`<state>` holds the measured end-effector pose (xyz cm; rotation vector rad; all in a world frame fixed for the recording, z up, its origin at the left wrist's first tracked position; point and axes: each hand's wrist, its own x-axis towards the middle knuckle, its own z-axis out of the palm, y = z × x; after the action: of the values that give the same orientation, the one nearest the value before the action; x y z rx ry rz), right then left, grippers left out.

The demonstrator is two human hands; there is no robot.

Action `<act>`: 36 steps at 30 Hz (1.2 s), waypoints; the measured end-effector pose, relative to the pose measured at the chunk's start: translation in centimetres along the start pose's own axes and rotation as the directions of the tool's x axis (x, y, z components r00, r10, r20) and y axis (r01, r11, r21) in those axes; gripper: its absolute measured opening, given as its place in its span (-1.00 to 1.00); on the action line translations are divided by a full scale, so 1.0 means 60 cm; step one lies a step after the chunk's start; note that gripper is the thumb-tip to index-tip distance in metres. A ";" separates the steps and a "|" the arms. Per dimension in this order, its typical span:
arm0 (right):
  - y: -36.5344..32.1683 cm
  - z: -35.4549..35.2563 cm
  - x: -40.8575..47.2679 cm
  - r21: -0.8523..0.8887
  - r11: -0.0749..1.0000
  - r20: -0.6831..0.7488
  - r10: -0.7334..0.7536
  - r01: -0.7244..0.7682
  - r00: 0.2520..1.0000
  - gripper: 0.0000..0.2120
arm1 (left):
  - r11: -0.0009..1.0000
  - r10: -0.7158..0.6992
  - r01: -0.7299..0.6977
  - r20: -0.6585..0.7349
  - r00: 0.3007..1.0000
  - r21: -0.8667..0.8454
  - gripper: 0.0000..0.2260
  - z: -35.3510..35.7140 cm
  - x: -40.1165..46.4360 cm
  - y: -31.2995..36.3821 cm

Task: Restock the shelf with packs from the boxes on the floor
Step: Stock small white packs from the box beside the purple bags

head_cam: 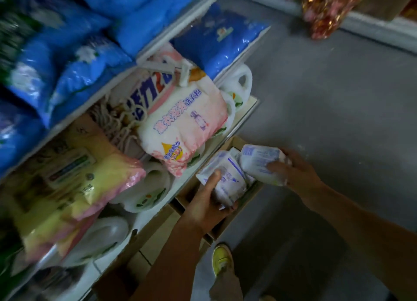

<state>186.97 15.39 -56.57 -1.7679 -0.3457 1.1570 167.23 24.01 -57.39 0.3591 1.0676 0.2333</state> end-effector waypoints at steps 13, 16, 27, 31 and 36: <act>-0.214 -0.031 -0.262 0.156 0.984 0.180 -0.118 0.090 0.977 -0.90 | 0.984 0.177 -0.175 -0.072 0.982 0.026 -0.40 0.085 -0.336 -0.005; -0.254 -0.025 -0.324 0.250 0.968 0.255 -0.090 0.024 0.963 -0.82 | 0.949 0.311 -0.314 -0.083 0.947 -0.024 -0.42 0.088 -0.403 -0.010; -0.352 0.067 -0.515 0.233 0.971 0.527 -0.082 -0.051 0.846 -0.55 | 0.736 0.636 -0.671 -0.246 0.731 -0.089 -0.49 0.016 -0.677 -0.010; -0.380 0.139 -0.577 0.125 0.992 0.630 -0.093 0.017 0.771 -0.47 | 0.689 0.690 -0.722 -0.249 0.680 -0.064 -0.50 -0.037 -0.757 -0.015; -0.410 0.241 -0.657 -0.048 0.985 0.787 -0.066 0.168 0.614 -0.28 | 0.620 0.761 -0.785 -0.244 0.602 -0.004 -0.27 -0.114 -0.843 -0.023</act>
<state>161.12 9.76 -15.72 -1.1932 -1.0597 1.8079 137.64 5.88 -19.92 0.7058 1.0502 1.1515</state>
